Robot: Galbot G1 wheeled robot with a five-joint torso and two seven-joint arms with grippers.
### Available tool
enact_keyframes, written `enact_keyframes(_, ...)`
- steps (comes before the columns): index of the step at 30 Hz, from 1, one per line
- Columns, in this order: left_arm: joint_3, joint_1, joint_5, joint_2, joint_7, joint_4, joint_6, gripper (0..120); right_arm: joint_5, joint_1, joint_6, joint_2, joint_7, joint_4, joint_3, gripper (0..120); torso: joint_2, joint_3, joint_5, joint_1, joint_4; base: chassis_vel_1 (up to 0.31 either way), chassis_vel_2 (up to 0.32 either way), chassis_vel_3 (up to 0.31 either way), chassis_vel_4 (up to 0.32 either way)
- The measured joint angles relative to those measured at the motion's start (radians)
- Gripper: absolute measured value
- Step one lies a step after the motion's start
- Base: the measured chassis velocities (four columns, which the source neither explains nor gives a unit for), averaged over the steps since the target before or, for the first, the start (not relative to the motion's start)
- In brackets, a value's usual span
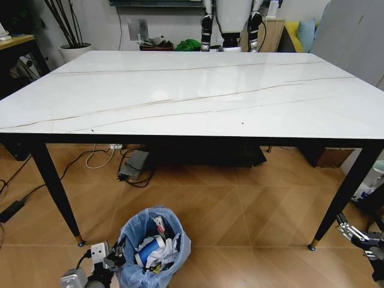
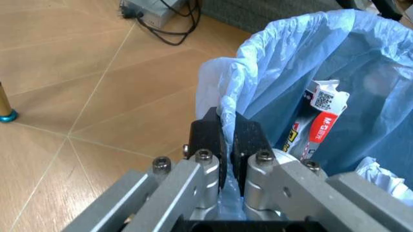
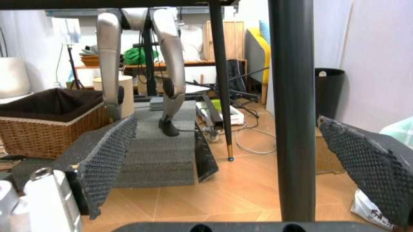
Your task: Pick up the trash bin and place the trash from the table into it.
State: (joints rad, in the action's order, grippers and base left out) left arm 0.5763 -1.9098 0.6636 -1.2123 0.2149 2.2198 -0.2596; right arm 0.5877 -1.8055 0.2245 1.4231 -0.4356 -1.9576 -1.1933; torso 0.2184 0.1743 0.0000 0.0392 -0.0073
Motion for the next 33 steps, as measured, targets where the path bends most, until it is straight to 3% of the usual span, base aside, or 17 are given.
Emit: enact_keyframes(33, 0.029, 0.025, 0.038, -0.001, 0.012, -0.023, -0.001, 0, -0.008, 0.001, 0.006, 0.008, -0.013, 0.006, 0.014, 100, -0.128, -0.100, 0.0000, -0.029, 0.0000, 0.000, 0.000, 0.000, 0.000)
